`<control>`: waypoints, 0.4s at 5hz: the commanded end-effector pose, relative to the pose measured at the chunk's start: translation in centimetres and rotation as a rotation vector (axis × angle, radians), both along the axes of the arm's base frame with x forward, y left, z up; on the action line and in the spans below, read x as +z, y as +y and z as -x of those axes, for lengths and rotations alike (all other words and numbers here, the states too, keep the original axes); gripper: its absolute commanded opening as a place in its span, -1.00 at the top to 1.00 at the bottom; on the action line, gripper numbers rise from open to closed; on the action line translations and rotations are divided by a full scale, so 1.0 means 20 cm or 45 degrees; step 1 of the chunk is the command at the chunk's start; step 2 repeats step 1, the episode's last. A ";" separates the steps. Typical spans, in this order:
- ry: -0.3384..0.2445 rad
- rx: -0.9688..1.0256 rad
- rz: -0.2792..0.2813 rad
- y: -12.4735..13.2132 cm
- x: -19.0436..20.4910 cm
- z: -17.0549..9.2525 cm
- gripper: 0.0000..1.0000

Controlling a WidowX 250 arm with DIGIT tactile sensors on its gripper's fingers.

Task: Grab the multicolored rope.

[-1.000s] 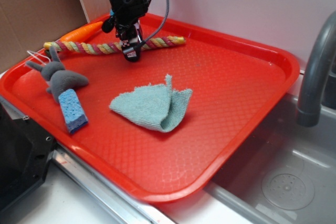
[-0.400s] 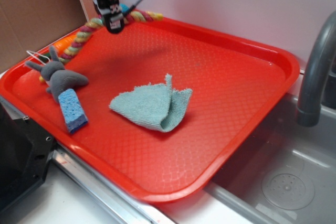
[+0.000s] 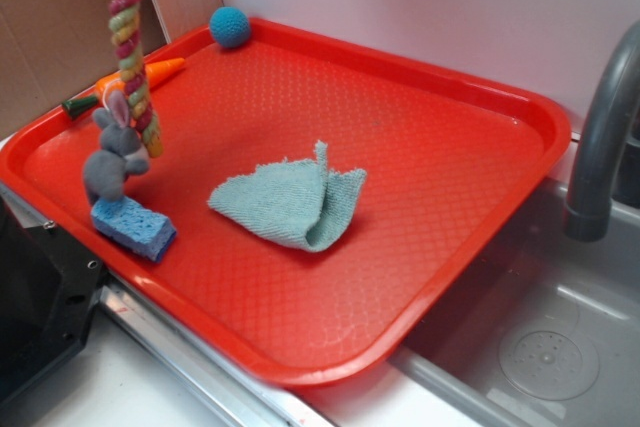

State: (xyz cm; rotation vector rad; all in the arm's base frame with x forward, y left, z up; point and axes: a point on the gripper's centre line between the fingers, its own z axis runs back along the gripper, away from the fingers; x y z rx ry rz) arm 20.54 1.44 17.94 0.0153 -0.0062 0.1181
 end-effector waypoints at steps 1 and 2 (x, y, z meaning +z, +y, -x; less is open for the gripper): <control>-0.085 0.032 0.022 -0.11 0.12 0.04 1.00; -0.085 0.032 0.022 -0.11 0.12 0.04 1.00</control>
